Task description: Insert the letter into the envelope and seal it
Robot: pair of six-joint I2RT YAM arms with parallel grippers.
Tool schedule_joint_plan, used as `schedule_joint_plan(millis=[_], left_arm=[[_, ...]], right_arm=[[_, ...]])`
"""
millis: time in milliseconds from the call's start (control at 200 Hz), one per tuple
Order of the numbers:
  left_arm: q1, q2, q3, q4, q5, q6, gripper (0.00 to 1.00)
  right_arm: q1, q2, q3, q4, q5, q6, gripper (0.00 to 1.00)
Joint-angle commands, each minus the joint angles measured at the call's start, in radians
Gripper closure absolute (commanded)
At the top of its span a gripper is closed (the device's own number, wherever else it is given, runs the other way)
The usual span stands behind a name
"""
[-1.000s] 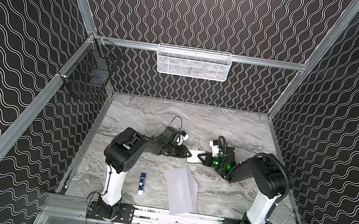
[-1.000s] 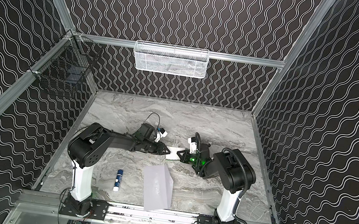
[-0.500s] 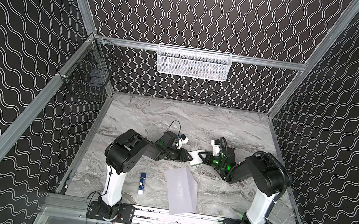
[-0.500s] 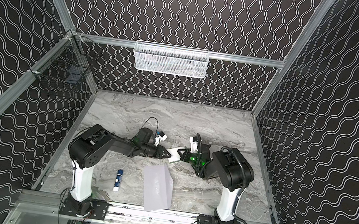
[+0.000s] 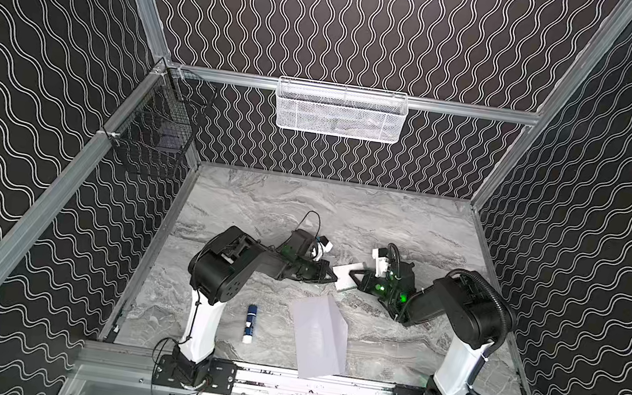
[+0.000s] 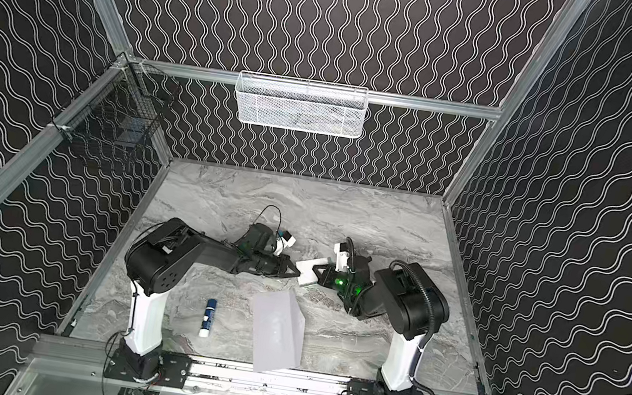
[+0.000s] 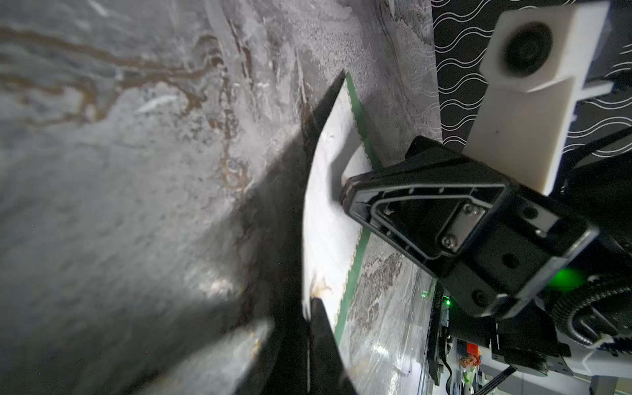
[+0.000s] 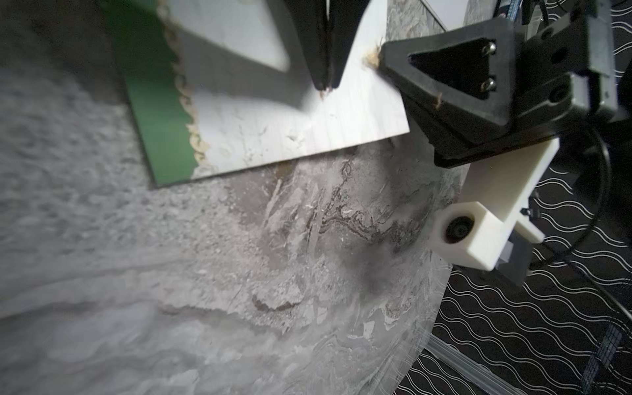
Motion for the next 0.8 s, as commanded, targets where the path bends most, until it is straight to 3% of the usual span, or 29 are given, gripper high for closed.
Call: schedule_joint_plan(millis=[0, 185, 370, 530, 796], left_arm=[[0.004, 0.007, 0.010, -0.044, -0.032, 0.020, 1.00], [0.004, 0.012, 0.032, -0.079, -0.024, 0.049, 1.00], [0.004, 0.014, 0.033, -0.110, -0.020, 0.038, 1.00], [0.004, 0.045, 0.119, -0.316, -0.025, 0.042, 1.00], [0.004, 0.045, 0.144, -0.368, -0.033, 0.060, 1.00]], right_arm=[[0.001, -0.035, -0.004, -0.204, -0.025, 0.007, 0.92], [0.002, -0.084, 0.063, -0.210, -0.067, -0.033, 0.92], [0.024, -0.025, 0.152, -0.208, -0.081, -0.019, 0.92], [0.077, 0.011, 0.195, -0.224, -0.063, -0.025, 0.92], [0.083, 0.098, 0.240, -0.263, -0.038, -0.020, 0.93]])
